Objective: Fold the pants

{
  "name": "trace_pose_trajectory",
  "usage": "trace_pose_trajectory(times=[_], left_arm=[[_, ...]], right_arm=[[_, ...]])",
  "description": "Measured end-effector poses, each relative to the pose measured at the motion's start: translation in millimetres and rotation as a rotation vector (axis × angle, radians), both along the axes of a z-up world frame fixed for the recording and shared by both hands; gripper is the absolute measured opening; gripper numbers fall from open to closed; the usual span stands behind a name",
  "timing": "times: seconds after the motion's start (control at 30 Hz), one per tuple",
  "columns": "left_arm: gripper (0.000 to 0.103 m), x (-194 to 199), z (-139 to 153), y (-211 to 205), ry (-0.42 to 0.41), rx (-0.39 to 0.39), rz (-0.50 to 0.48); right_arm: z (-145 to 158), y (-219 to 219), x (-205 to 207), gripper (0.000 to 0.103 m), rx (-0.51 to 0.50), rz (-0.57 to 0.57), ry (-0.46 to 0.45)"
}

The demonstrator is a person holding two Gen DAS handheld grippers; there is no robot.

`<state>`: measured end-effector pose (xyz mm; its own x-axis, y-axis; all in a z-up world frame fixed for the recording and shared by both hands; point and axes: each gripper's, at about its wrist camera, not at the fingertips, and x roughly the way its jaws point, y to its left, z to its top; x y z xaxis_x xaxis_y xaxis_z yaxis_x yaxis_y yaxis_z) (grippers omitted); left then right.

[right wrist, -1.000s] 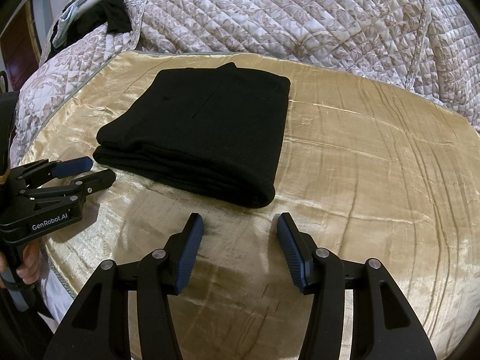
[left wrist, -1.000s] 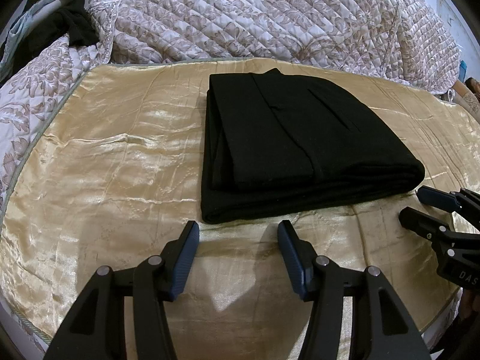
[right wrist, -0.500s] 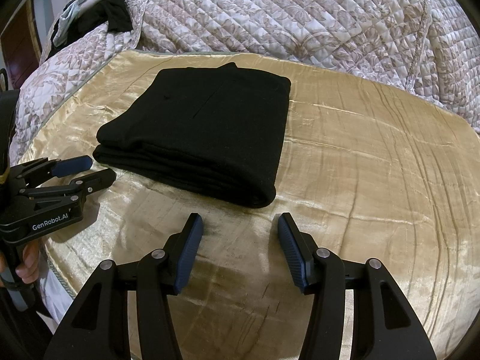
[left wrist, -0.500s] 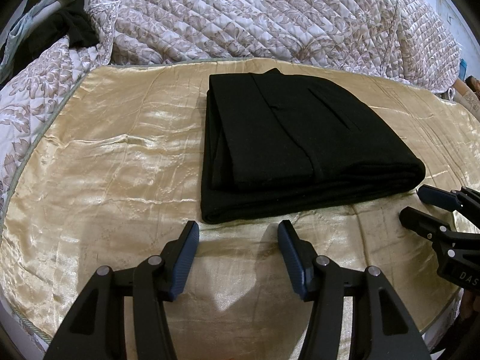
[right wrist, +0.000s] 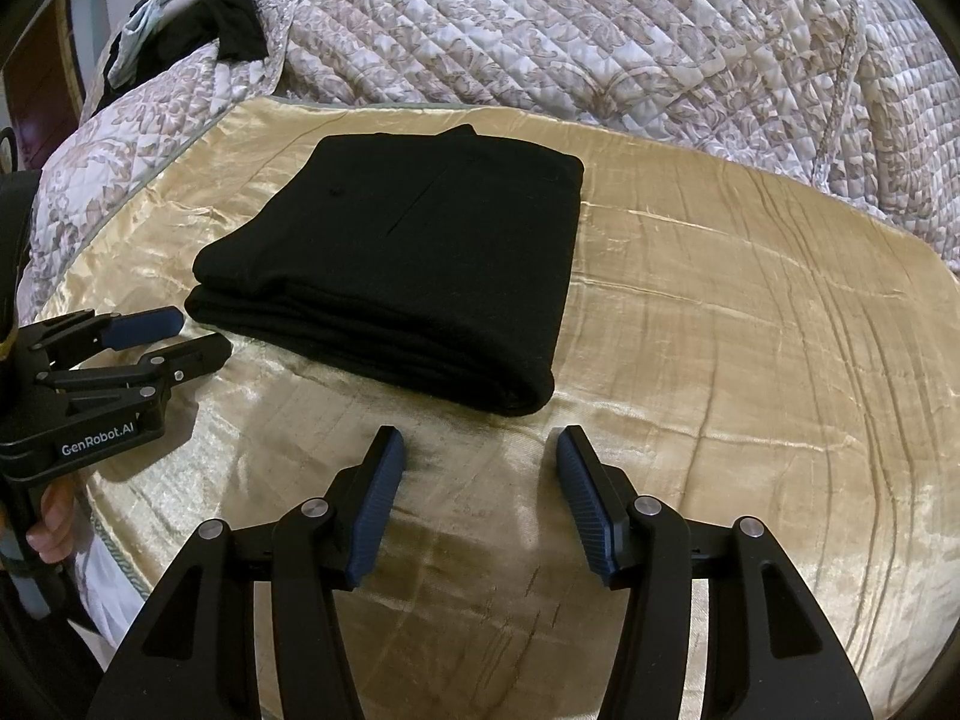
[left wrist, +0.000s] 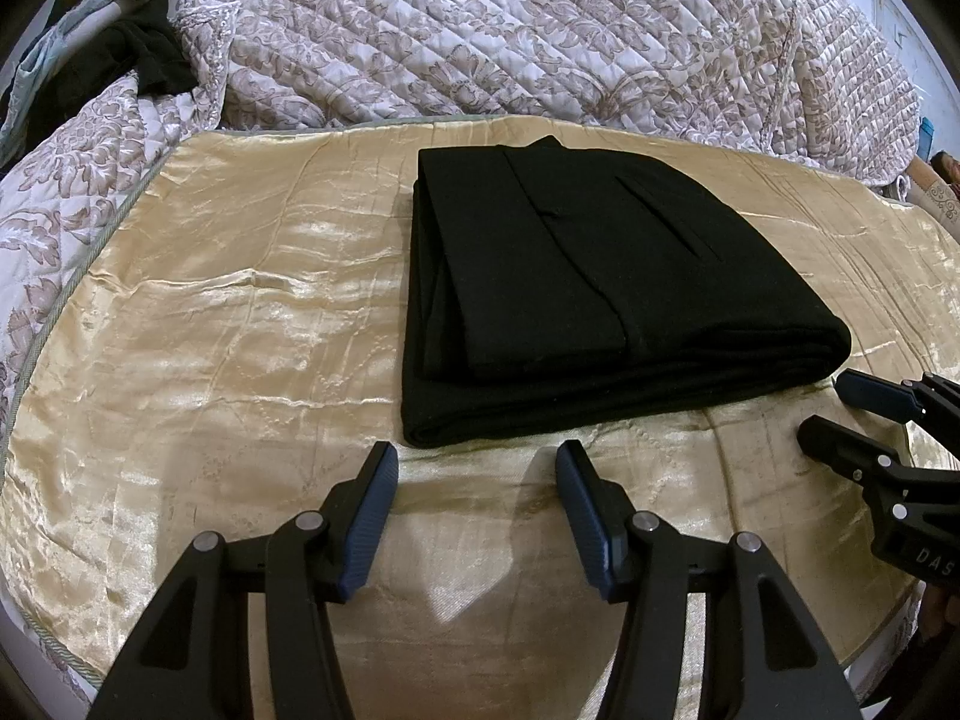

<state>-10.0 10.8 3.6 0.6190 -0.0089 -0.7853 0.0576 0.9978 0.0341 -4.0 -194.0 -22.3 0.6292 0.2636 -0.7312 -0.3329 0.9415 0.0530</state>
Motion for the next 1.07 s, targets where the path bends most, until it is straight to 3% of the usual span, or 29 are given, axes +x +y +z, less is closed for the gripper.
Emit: trace_pose_trajectory(times=[1.07], left_arm=[[0.058,0.4,0.0,0.5,-0.005,0.003,0.002]], right_arm=[[0.1,1.8,-0.9,0.055,-0.004,0.0,-0.004]])
